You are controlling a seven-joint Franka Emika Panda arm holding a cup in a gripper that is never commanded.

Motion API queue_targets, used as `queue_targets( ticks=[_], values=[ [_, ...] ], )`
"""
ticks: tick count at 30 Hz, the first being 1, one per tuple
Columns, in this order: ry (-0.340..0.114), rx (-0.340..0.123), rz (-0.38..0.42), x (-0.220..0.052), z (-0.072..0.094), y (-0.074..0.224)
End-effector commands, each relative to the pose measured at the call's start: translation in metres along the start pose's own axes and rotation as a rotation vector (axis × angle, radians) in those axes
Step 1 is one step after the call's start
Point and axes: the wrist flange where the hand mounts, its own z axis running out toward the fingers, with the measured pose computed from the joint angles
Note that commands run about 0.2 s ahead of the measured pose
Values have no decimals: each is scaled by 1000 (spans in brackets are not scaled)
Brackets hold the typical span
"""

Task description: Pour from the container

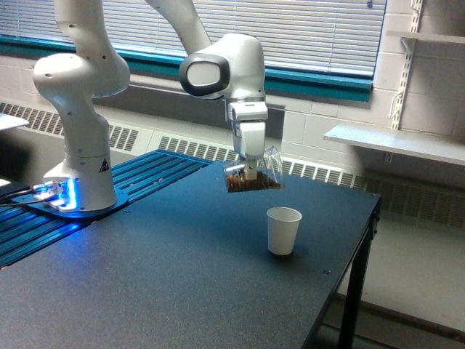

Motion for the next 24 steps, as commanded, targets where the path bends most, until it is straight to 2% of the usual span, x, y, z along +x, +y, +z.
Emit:
queue_targets(
  ticks=[1, 13, 24],
  values=[
    [-2, -17, 33, 5, 2, -6],
    [-26, -70, 9, 7, 10, -10],
    [-35, -118, -23, 13, 10, -12]
  ],
)
